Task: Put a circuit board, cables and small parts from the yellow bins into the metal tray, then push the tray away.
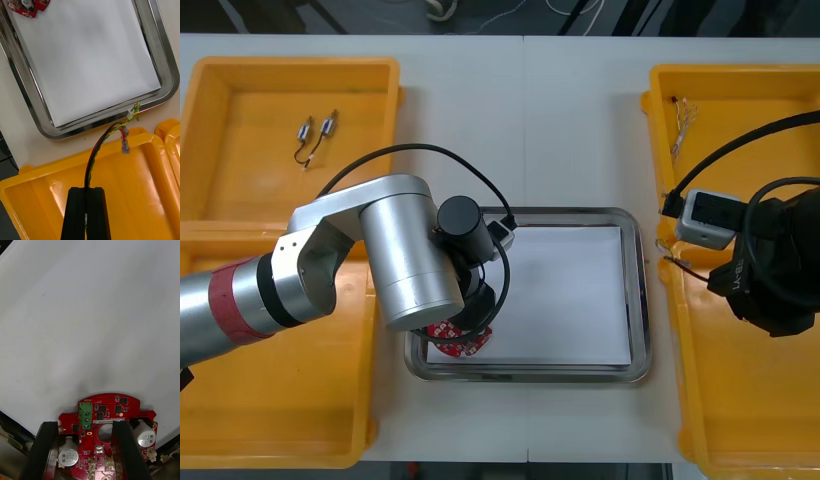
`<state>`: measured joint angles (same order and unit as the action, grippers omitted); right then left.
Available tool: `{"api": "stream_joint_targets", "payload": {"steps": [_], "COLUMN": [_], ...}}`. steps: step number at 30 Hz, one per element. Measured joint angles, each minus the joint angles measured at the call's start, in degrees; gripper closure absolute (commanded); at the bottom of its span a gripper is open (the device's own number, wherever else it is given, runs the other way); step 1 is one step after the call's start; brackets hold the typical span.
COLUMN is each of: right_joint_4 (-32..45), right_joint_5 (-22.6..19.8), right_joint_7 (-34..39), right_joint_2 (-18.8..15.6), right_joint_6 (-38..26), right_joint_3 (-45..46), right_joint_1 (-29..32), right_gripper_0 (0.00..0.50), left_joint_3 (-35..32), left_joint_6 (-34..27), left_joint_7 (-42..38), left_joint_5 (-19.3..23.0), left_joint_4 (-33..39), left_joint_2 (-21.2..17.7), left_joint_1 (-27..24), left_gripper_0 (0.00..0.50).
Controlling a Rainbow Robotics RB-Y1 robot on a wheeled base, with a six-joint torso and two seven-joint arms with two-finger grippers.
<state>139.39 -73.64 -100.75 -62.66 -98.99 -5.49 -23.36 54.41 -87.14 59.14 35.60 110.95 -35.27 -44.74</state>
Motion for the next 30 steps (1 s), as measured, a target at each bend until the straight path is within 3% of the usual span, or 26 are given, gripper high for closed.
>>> {"api": "stream_joint_targets", "payload": {"steps": [4,13,22,30], "right_joint_4": [1.02,1.31,1.22,-1.38], "right_joint_5": [-0.35,0.30,5.82,12.99], "right_joint_7": [0.00,0.00,0.00,0.00], "right_joint_2": [0.00,-0.02,1.13,6.36], "right_joint_6": [0.68,5.89,6.37,6.41], "right_joint_3": [-0.46,-10.33,-22.24,-30.16], "right_joint_1": [0.00,-4.40,-11.75,-15.79], "right_gripper_0": [0.500,0.500,0.500,0.500], "left_joint_3": [0.00,-1.91,-10.37,-16.41], "left_joint_6": [0.00,-4.00,-7.04,-10.33], "left_joint_7": [-0.22,-0.29,-0.71,-2.38], "left_joint_5": [-0.01,1.24,7.61,11.86], "left_joint_4": [0.00,0.85,3.41,4.78], "left_joint_2": [0.00,-0.04,-1.28,-4.87], "left_joint_1": [0.00,-0.02,-0.02,-0.02], "left_gripper_0": [0.000,0.000,0.000,0.000]}}
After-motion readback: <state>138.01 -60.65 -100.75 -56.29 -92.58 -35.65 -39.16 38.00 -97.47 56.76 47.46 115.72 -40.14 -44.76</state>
